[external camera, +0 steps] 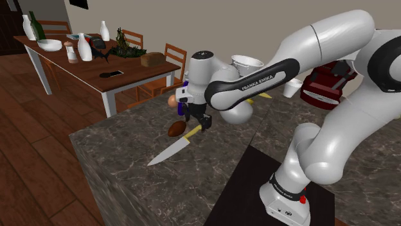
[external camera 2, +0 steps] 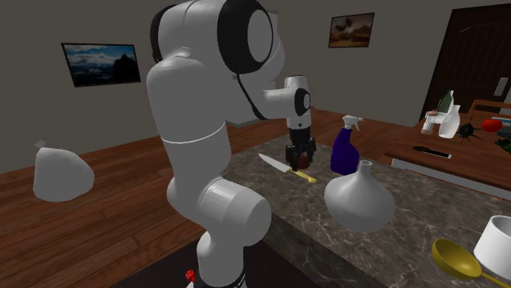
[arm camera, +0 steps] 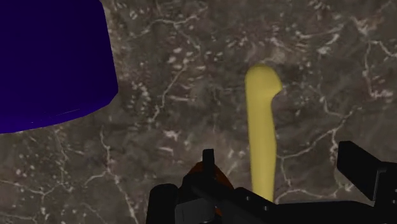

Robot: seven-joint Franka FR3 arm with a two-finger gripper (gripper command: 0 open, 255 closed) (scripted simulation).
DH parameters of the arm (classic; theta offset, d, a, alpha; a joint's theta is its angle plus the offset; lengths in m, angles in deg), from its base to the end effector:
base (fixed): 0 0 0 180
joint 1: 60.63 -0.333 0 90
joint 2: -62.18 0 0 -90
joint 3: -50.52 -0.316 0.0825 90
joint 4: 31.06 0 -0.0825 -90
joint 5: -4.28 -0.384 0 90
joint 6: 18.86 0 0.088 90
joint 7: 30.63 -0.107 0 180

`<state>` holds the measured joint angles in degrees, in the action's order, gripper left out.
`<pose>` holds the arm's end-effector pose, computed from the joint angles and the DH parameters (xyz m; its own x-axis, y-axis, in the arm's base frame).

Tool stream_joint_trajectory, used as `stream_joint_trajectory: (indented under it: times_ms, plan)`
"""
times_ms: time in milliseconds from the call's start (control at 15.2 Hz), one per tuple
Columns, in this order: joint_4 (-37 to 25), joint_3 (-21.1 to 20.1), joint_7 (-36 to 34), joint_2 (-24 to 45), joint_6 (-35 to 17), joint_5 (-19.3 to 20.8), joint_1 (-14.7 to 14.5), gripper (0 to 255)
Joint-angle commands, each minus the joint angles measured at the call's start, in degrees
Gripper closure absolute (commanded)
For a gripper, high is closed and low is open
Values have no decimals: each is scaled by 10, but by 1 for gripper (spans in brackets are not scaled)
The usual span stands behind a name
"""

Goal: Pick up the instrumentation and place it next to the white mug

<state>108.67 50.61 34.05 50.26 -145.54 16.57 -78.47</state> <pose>0.4362 0.1322 0.3809 0.0056 0.9863 -0.1648 0.9990 0.0017 0.0442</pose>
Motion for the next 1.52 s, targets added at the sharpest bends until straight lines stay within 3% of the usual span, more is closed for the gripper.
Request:
stream_joint_trajectory:
  times_ms: [0, 264, 792, 858, 1452]
  plan:
    - [8, 1, 3, 8, -16, 4, 1, 0]
    - [20, 4, -1, 25, -46, 10, 4, 0]
    - [20, 4, -1, 25, -46, 10, 4, 0]
    - [20, 4, -1, 25, -46, 10, 4, 255]
    - [20, 4, -1, 25, -46, 10, 4, 255]
